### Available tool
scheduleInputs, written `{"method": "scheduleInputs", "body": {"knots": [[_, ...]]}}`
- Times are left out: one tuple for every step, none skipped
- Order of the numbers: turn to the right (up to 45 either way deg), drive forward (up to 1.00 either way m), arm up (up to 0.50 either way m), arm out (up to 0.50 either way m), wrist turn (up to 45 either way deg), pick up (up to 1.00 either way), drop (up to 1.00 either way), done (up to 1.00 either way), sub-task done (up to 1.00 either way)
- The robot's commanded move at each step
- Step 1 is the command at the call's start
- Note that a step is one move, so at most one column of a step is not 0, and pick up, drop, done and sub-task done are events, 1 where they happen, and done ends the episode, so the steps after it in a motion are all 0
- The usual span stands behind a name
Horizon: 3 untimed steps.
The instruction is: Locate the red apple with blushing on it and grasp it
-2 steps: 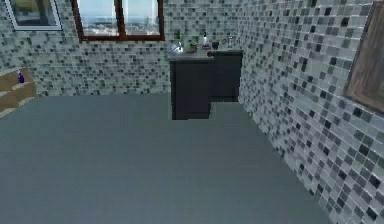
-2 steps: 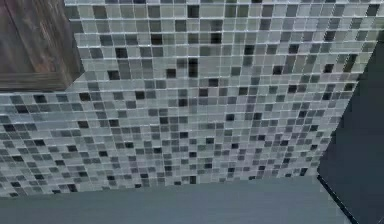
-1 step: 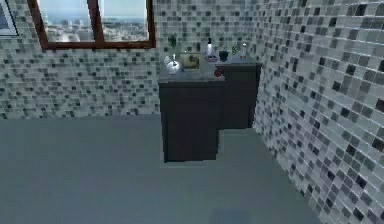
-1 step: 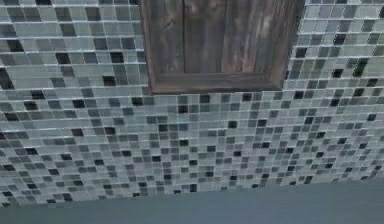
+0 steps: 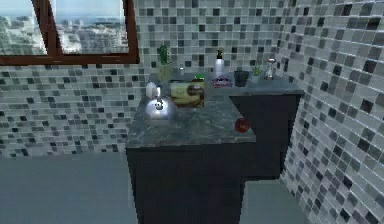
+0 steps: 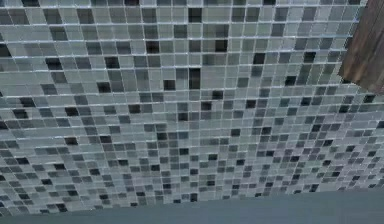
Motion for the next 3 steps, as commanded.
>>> {"method": "scheduleInputs", "body": {"knots": [[9.0,0.0,0.0,0.0,0.0,0.0,0.0,0.0,0.0],[0.0,0.15,0.0,0.0,0.0,0.0,0.0,0.0,0.0],[-45.0,0.0,0.0,0.0,0.0,0.0,0.0,0.0,0.0]]}}
